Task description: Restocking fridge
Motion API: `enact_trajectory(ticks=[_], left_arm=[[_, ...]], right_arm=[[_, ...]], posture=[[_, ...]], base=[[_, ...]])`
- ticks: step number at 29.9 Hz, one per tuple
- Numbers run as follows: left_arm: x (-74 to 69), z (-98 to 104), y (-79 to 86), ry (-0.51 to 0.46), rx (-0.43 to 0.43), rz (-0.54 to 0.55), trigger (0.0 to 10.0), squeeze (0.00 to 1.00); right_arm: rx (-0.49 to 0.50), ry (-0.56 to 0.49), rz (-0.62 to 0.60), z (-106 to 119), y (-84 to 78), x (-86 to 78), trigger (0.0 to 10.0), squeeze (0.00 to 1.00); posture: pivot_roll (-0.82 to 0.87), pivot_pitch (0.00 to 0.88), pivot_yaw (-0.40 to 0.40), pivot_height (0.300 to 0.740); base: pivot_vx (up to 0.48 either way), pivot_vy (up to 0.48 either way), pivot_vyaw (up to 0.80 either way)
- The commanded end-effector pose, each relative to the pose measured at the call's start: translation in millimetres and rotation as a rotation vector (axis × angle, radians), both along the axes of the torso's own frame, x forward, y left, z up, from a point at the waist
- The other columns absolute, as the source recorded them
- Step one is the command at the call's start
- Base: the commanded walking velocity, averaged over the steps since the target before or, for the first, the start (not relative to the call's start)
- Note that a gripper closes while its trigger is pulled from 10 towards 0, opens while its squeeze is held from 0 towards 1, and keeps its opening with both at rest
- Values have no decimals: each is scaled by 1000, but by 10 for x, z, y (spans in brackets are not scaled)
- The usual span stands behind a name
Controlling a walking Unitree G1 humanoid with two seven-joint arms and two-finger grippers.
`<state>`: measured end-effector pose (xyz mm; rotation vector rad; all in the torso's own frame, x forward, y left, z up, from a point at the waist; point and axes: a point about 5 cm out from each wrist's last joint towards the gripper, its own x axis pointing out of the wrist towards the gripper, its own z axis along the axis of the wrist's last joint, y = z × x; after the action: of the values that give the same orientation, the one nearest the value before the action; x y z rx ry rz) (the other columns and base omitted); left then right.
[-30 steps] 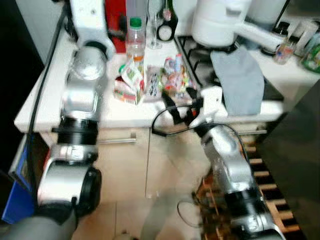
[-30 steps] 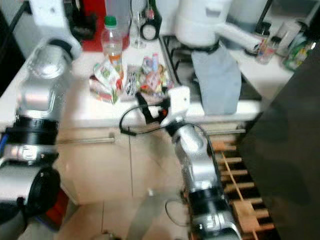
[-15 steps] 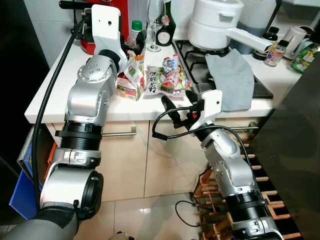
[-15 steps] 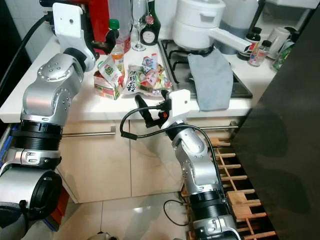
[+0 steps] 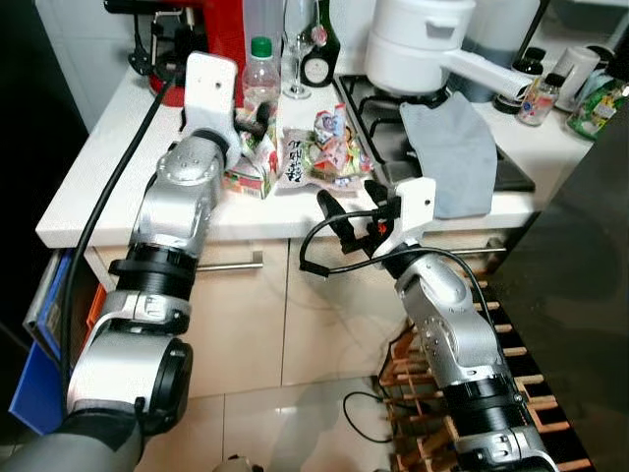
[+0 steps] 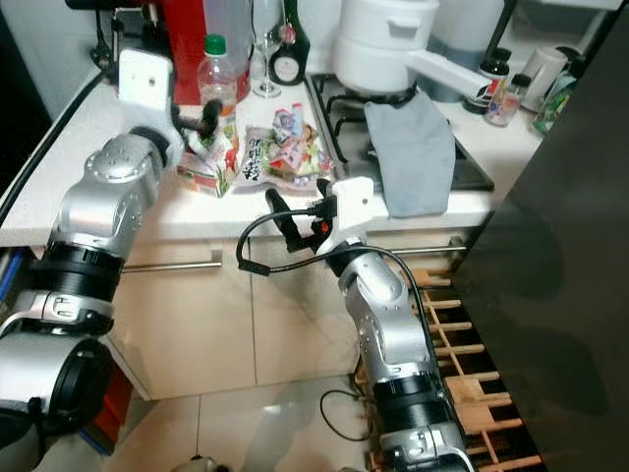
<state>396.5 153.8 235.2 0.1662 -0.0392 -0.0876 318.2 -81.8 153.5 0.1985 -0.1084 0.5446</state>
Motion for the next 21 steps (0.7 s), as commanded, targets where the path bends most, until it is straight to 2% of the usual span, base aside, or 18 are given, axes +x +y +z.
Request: enact_trajectory(ticks=[1, 7, 9, 10, 11, 12, 15, 17, 18, 21], left_arm=[[4, -15, -48, 2, 3, -16, 10000, 0], [32, -101, -73, 37, -25, -35, 10000, 0], [41, -163, -58, 62, -10, -26, 10000, 0], [44, -204, -44, 74, -8, -26, 4667, 0], [44, -204, -44, 74, -8, -26, 4667, 0], [47, -250, -25, 90, -11, -19, 0, 0], [59, -402, -2, 122, -43, -23, 0, 0], [69, -426, -8, 116, -61, -22, 0, 0], [86, -476, 12, 125, -117, 8, 0, 0], [112, -409, -8, 86, -152, 17, 0, 0]], right_arm=[[6, -2, -4, 18, -35, -9, 10000, 0], [3, -1, -3, 19, -41, 1, 10000, 0], [2, -1, -1, 19, -39, 3, 10000, 0], [2, 0, 0, 19, -37, 3, 10000, 0], [2, 0, 0, 19, -37, 3, 10000, 0], [1, 0, 0, 19, -37, 4, 10000, 0], [2, 5, 1, 13, -41, 11, 10000, 0], [3, 7, 2, 10, -39, 13, 10000, 0], [2, 10, 5, 7, -30, 20, 10000, 0], [-1, 7, 5, 12, -31, 26, 10000, 0]], posture=[[-32, 0, -31, 740], [-32, 0, -34, 740], [-32, 0, -34, 740], [-32, 0, -34, 740], [-32, 0, -34, 740], [-32, 0, -32, 740], [-28, 0, -30, 740], [-26, 0, -30, 740], [-25, 0, -30, 740], [-46, 0, -26, 740]], base=[[0, 0, 0], [0, 0, 0], [0, 0, 0], [0, 0, 0], [0, 0, 0], [0, 0, 0], [0, 0, 0], [0, 0, 0], [0, 0, 0], [0, 0, 0]])
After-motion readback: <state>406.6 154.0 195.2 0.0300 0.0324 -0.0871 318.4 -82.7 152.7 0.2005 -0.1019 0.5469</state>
